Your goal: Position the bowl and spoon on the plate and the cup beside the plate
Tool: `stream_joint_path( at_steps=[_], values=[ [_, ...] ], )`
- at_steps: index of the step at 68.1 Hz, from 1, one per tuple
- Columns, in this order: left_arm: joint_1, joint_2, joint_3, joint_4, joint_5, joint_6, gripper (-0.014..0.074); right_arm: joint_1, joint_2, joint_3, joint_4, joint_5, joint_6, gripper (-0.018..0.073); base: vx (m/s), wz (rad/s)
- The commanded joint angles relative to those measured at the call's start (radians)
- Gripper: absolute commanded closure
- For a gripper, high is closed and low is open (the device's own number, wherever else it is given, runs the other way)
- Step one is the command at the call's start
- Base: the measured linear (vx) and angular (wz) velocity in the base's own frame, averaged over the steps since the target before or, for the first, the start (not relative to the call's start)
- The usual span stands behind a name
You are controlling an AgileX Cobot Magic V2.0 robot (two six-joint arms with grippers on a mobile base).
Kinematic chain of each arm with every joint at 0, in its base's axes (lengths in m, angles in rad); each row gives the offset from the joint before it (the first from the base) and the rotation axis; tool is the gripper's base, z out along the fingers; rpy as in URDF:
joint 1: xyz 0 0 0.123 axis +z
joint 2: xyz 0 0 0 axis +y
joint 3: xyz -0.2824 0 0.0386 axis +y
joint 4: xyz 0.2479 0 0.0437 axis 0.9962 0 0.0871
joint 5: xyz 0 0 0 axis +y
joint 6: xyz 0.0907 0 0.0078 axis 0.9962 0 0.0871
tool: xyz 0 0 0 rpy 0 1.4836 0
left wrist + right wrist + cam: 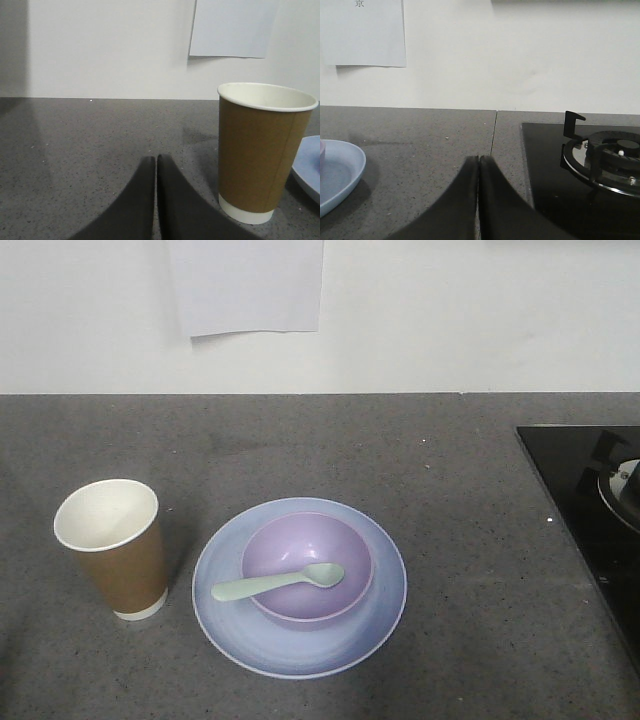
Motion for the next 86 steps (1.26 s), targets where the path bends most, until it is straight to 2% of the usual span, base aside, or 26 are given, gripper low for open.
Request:
stream_joint_path(
  at_steps=[1,4,23,86],
  values=[
    [0.0,-0.014,-0.02,-0.001,-0.083,-0.011,0.0603,-0.006,-0.011,0.021,-0.005,-0.151,0.021,0.057,0.0,0.0],
    [0.0,-0.014,-0.02,-0.001,-0.083,-0.011,0.0603,-0.006,-0.011,0.038,-0.005,-0.187,0.035,0.057,0.0,0.0],
    [0.0,-0.014,-0.02,-0.001,-0.083,-0.011,0.0603,-0.006,-0.011,0.037,-0.027,-0.198,0.062,0.057,0.0,0.0],
    [0.0,-0.014,-0.02,-0.001,-0.083,-0.011,0.0603,-0.006,-0.01,0.037,-0.024,-0.197,0.06,0.057,0.0,0.0]
  ],
)
